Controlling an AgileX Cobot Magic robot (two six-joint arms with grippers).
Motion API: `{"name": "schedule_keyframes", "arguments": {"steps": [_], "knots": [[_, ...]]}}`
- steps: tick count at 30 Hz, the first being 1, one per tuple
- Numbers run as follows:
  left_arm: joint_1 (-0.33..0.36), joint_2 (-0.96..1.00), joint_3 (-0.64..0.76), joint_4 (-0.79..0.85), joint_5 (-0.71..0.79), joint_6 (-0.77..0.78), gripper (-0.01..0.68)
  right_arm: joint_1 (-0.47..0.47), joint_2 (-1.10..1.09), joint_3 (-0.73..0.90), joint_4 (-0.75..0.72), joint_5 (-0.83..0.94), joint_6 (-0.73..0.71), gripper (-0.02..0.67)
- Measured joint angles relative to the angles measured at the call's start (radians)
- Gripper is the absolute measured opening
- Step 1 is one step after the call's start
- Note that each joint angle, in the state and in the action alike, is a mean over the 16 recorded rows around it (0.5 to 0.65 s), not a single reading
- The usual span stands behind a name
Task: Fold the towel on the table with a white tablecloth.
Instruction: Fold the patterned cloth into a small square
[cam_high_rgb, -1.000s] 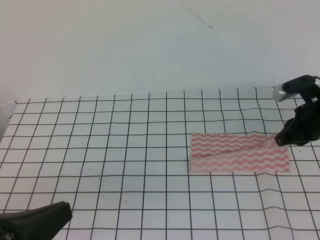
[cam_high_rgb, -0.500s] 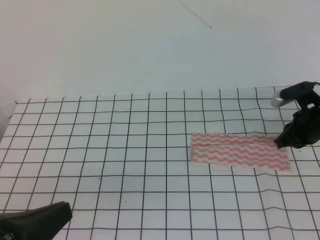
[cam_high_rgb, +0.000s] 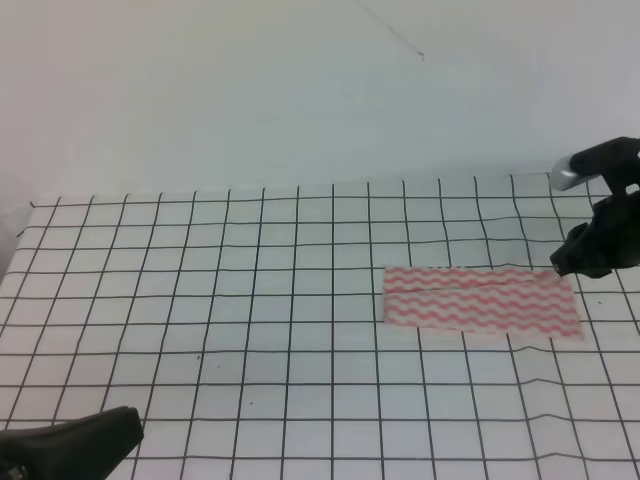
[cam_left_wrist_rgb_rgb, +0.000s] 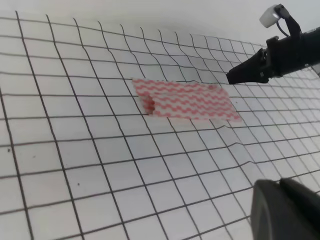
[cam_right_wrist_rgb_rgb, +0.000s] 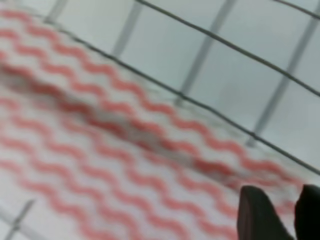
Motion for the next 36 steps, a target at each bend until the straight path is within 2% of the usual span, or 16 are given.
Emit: {"name": "schedule_keyframes", "arguments": {"steps": [9,15,25,36], "knots": [[0.0,0.167,-0.039,-0.012,-0.047,-0.041,-0.001,0.066,-0.023,-0.029,0.12,0.123,-0.149,0.185],[0.0,0.376,-0.146,-0.02,-0.035,0.023,-0.001,0.117,-0.015,-0.073,0.115,0.152,-0.137,0.185],[0.0,0.664,-0.342,-0.027,0.069,0.166,-0.001,0.21,0.079,-0.269,-0.081,0.214,0.036,0.186],[0.0,0.728,-0.379,-0.042,0.128,0.233,-0.001,0.281,0.289,-0.56,-0.338,0.383,0.212,0.186]]}}
